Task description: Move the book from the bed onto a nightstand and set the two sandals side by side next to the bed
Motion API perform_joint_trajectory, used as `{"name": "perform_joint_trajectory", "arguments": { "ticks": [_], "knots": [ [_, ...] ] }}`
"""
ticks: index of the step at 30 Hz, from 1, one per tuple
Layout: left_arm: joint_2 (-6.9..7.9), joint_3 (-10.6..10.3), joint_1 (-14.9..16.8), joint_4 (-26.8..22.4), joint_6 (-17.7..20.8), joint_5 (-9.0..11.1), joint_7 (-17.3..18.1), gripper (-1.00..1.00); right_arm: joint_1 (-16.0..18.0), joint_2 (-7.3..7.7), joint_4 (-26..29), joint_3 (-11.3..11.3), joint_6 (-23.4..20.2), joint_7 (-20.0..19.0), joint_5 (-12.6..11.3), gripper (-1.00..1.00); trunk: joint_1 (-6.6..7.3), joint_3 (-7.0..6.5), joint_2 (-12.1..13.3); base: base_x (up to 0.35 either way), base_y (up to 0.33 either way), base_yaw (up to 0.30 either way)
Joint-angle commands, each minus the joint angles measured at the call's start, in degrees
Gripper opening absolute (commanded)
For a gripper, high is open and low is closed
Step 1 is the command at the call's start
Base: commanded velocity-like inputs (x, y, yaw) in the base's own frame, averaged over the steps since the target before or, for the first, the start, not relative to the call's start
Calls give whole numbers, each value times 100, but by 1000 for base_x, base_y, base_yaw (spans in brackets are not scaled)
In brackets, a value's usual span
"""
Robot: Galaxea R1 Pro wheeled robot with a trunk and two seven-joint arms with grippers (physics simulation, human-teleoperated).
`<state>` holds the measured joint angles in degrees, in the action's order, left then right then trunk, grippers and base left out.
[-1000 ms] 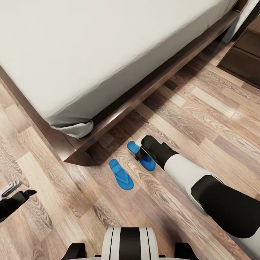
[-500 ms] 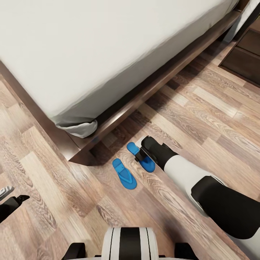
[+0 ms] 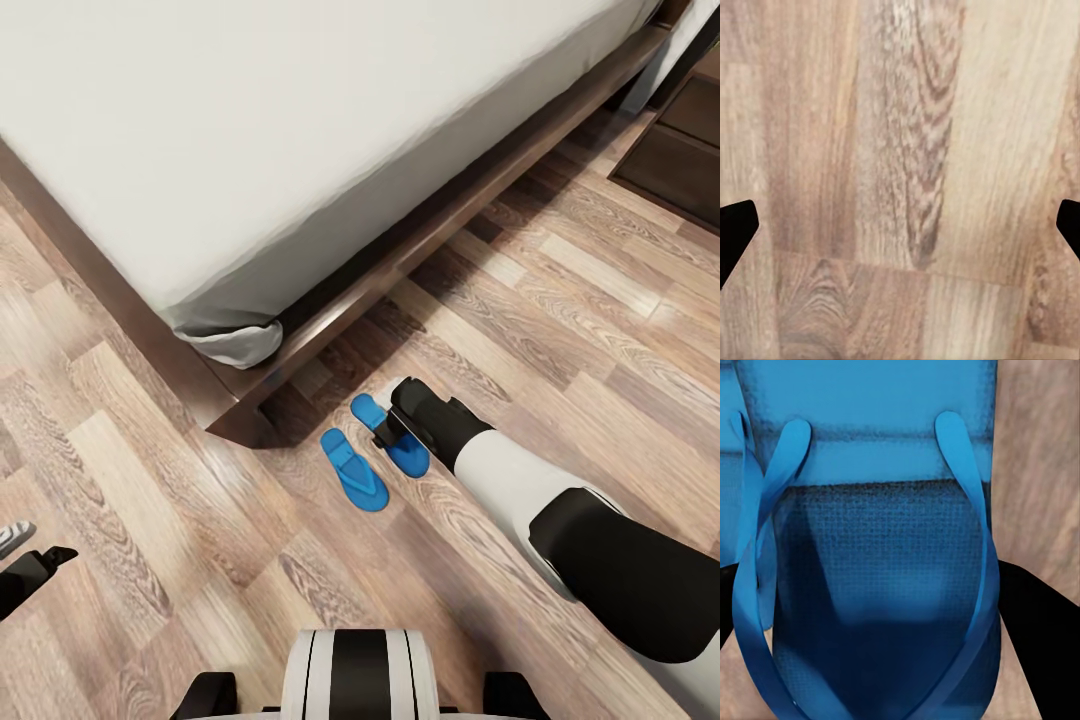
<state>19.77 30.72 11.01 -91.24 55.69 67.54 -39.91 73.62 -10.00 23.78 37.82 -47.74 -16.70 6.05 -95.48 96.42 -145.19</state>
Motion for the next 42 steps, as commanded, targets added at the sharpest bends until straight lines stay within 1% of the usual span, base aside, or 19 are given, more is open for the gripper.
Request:
{"name": "perform_joint_trajectory", "arguments": {
  "ticks": [1, 5, 18, 26, 27, 33, 42],
  "knots": [
    [-6, 4, 8, -2, 14, 62, -60, 100, 4, 0, 3, 15, -13, -42, 61, -100, 1, 3, -1, -2, 31, 0],
    [-35, 4, 19, -10, 14, 102, -44, 100, 4, 0, 3, 15, -3, -37, 64, -100, 1, 3, -1, -1, 16, 0],
    [-38, 4, 24, -27, 15, 137, 17, 100, 3, 0, -26, 16, 9, -35, 75, -100, -33, 291, -19, 0, 1, 0],
    [-50, -10, 24, -58, 28, 145, 18, 100, 8, 0, -31, 23, 15, -16, 87, -100, -33, 291, -19, 0, 0, 0],
    [-49, -12, 24, -59, 29, 145, 18, 100, 10, 0, -32, 24, 30, -12, 88, 100, -33, 291, -19, 0, 0, 0],
    [-52, -36, 24, -60, 31, 146, 11, 100, 12, 0, -15, 24, 220, -1, 90, 100, -33, 291, -19, 0, 0, 0],
    [-59, -80, 24, -61, 31, 146, 9, 100, 12, 0, 14, 13, 253, -4, 90, 100, -33, 291, -19, 0, 0, 0]
  ]
}}
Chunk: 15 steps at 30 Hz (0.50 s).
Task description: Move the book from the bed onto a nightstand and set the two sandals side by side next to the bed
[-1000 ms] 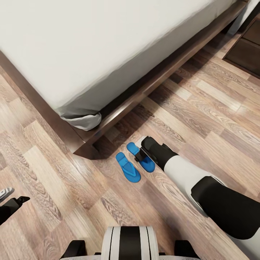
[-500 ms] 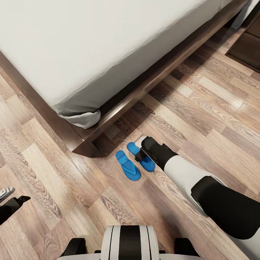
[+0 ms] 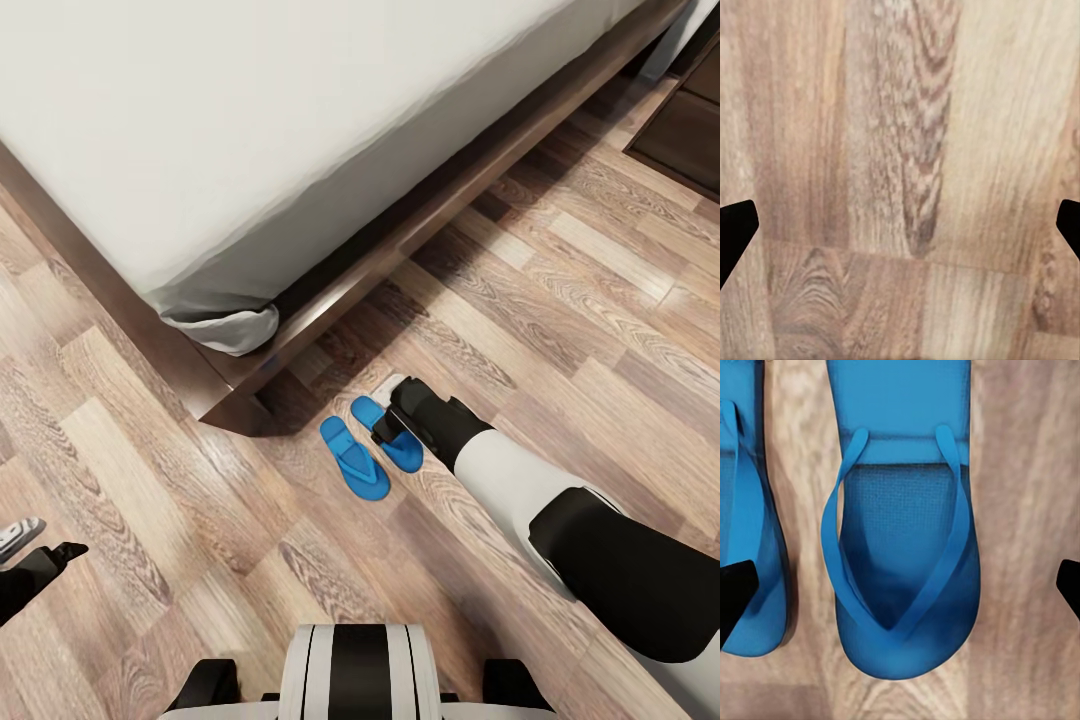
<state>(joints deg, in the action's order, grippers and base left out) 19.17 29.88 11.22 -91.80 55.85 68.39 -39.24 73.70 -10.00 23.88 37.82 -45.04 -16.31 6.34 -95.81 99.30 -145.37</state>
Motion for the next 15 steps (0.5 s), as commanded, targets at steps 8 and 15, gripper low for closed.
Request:
{"name": "perform_joint_trajectory", "arguments": {
  "ticks": [8, 15],
  "knots": [
    [-1, -5, 3, -5, 17, 62, -58, 100, -1, 0, 33, -2, -16, -77, 56, 100, 1, 3, -1, 0, 0, 0],
    [-1, -12, 3, -12, 42, 67, -47, 100, -45, 3, 620, -52, -28, -238, 32, 100, 1, 3, -1, 0, 0, 0]
  ]
}}
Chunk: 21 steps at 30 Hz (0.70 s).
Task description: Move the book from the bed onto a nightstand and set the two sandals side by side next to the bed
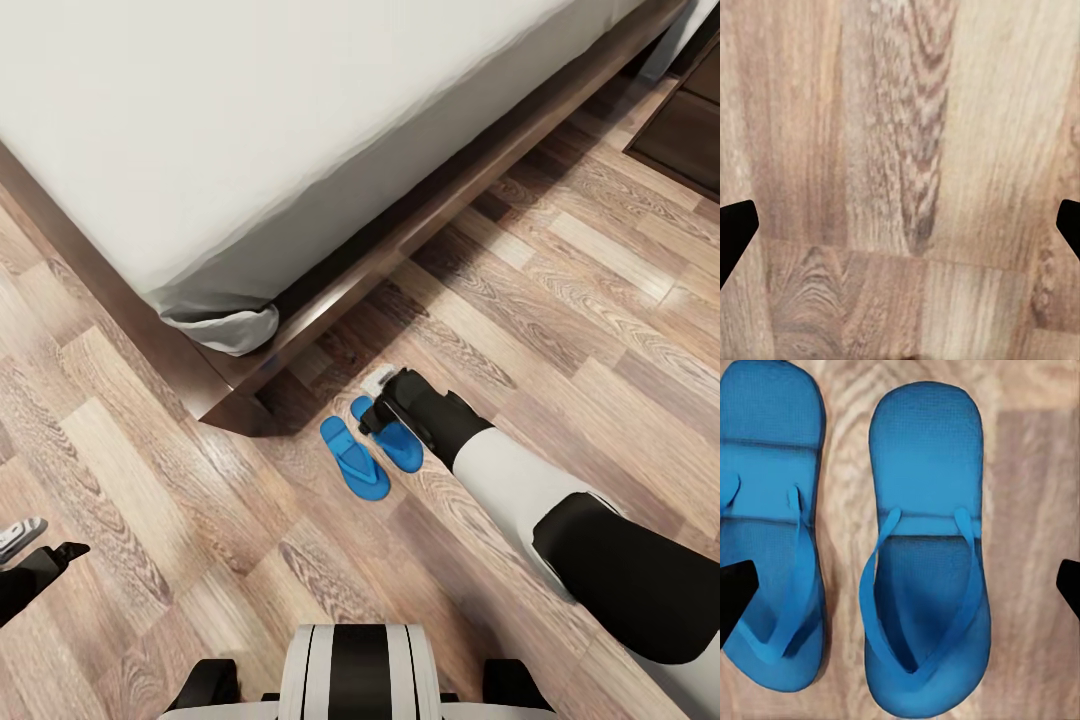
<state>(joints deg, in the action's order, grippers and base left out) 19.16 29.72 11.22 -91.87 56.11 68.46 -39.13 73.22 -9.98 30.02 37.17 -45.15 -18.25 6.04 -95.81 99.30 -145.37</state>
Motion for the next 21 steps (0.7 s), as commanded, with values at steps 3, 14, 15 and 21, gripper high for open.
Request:
{"name": "perform_joint_trajectory", "arguments": {
  "ticks": [3, 14, 15, 21],
  "knots": [
    [1, 0, 3, -15, 33, 61, -54, 100, -184, 319, 683, -119, -40, -292, 24, 100, 1, 3, -1, 0, 0, 0],
    [75, 3, 234, -28, 61, 61, 74, 100, -2783, 1344, 5083, -2425, -110, -609, -10, 100, 21, -174, 9, 0, 0, 0],
    [87, 4, 262, -29, 62, 61, 91, 100, -3031, 1362, 5319, -2676, -112, -616, -11, 100, 24, -196, 11, 0, 0, 0],
    [126, 2, 436, -31, 74, 62, 152, 100, -4038, 1388, 6058, -3792, -100, -637, -13, 100, 39, -329, 19, 0, 0, 0]
  ]
}}
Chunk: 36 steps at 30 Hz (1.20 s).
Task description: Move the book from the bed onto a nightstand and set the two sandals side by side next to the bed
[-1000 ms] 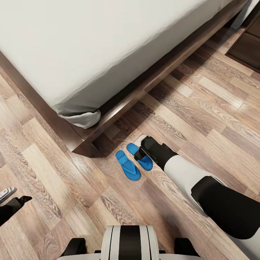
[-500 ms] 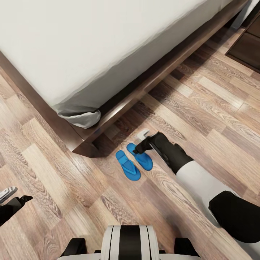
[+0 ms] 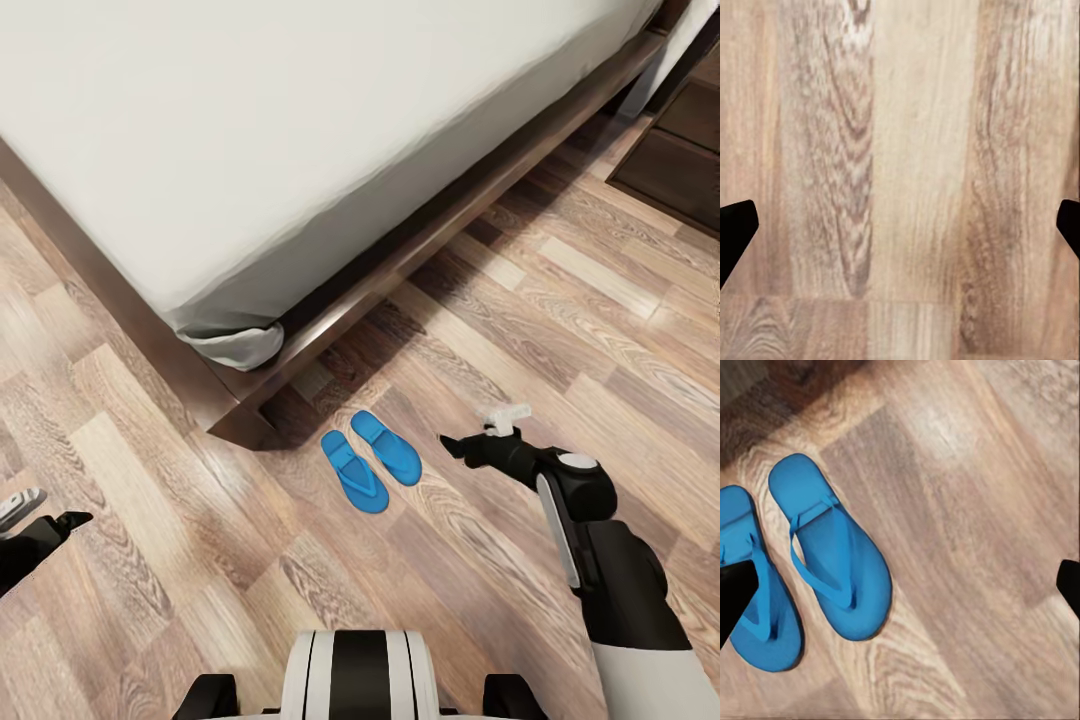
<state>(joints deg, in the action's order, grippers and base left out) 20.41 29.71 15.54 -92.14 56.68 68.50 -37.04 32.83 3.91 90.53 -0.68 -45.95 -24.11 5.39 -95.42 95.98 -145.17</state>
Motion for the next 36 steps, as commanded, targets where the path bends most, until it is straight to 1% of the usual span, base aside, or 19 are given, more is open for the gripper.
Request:
{"name": "perform_joint_trajectory", "arguments": {
  "ticks": [1, 3, 4, 6, 12, 17, 19, 21, 22, 23, 24, 26, 27, 30, 31, 32, 33, 34, 36],
  "knots": [
    [4, 3, 36, -4, 19, 58, -54, 100, -59, 2, 47, -80, -19, -53, 54, 100, 3, -20, 0, 0, 0, 0],
    [8, 2, 85, -5, 35, 58, -49, 100, -146, 14, 103, -211, -11, -52, 54, 100, 8, -64, 3, 0, 0, -4],
    [9, -13, 130, -5, 136, 58, -44, 100, -240, 25, 161, -455, -7, -49, 48, 100, 11, -86, 4, 0, 0, -110],
    [11, -88, 145, -5, 222, 58, -42, 100, -271, 25, 181, -600, -14, -52, 42, 100, 16, -131, 7, 0, 0, -159],
    [15, -291, 164, -5, 294, 59, -37, 100, -297, 3, 198, -712, -14, -51, 40, 100, 31, -263, 15, 0, 0, -143],
    [1, -401, 115, -2, 293, 34, 78, 100, -303, -3, 201, -725, -22, -50, 41, 100, 44, -374, 22, 0, 0, -22],
    [-36, -604, 85, 7, 266, 10, 182, 100, -303, -3, 202, -728, -29, -50, 41, 100, 49, -419, 24, 0, 0, -7],
    [-76, -871, 41, 25, 227, -3, 228, 100, -304, -4, 202, -730, -32, -50, 40, 100, 55, -463, 27, 0, 0, -4],
    [-150, -1416, -48, 41, 74, -93, 269, 100, -308, -4, 202, -733, -37, -50, 39, 100, 57, -485, 28, 0, 0, -2],
    [-182, -1800, -90, 47, -87, -228, 284, 100, -310, -4, 202, -739, -44, -50, 40, 100, 60, -507, 30, 0, 0, -1],
    [-202, -2123, -117, 50, -228, -384, 297, 100, -309, -4, 202, -743, -47, -50, 41, 100, 62, -529, 31, 0, 0, 0],
    [-216, -2357, -134, 54, -326, -498, 305, 100, -309, -4, 202, -747, -50, -50, 41, 100, 68, -574, 34, 0, 0, -10],
    [-227, -2582, -149, 61, -409, -604, 314, 100, -309, -4, 202, -748, -51, -50, 41, 100, 70, -596, 35, 0, 0, -82],
    [-233, -2753, -157, 63, -446, -658, 361, 100, -308, -4, 202, -746, -53, -50, 41, 100, 78, -662, 39, 0, 0, -137],
    [-235, -2878, -160, 67, -454, -680, 439, 100, -306, -4, 202, -741, -53, -50, 41, 100, 80, -684, 40, 0, 0, -199],
    [-236, -2941, -161, 68, -456, -689, 487, 100, -308, -4, 202, -737, -54, -50, 41, 100, 83, -707, 42, 0, 0, -211],
    [-236, -2941, -161, 68, -456, -689, 487, 100, -308, -4, 202, -737, -54, -50, 41, 100, 86, -729, 43, 0, 0, -211],
    [-237, -3063, -163, 72, -456, -702, 588, 100, -306, -4, 202, -732, -54, -50, 41, 100, 88, -751, 44, 0, 0, -230],
    [-238, -3160, -162, 76, -456, -709, 672, 100, -307, -4, 202, -729, -54, -50, 41, 100, 93, -795, 47, 0, 0, -240]
  ]
}}
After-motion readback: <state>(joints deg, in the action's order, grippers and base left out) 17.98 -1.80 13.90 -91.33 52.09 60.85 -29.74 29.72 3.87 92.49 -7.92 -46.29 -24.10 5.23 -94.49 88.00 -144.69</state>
